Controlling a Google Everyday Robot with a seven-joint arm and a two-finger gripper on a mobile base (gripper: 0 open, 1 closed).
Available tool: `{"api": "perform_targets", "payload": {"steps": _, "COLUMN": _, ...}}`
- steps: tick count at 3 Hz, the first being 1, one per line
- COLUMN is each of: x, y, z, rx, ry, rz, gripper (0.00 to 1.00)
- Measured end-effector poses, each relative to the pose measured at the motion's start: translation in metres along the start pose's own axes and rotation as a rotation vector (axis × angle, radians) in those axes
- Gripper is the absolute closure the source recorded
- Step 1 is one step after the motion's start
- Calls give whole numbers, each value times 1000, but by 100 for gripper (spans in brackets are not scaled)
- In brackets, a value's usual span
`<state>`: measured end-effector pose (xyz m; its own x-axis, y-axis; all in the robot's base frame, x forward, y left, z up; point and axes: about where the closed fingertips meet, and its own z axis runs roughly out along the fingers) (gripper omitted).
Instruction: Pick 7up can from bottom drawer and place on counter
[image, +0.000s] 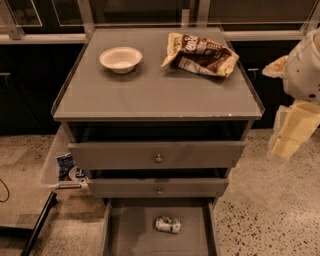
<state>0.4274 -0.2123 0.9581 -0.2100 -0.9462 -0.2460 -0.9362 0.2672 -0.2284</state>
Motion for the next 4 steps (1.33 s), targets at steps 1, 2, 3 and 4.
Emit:
{"api": "perform_targets", "payload": {"steps": 1, "x": 14, "y": 29, "z": 43, "rx": -54, "ry": -10, "rz": -3, "gripper": 0}}
{"api": "perform_targets", "payload": {"steps": 2, "x": 22, "y": 58, "z": 99, "rx": -93, "ry": 4, "rz": -46, "gripper": 0}}
{"api": "perform_targets", "payload": {"steps": 3, "x": 34, "y": 84, "z": 158, "rx": -119, "ry": 19, "rz": -109, "gripper": 0}}
{"api": "perform_targets", "payload": {"steps": 4, "x": 59, "y": 99, "z": 207, "rx": -141, "ry": 25, "rz": -104, "gripper": 0}}
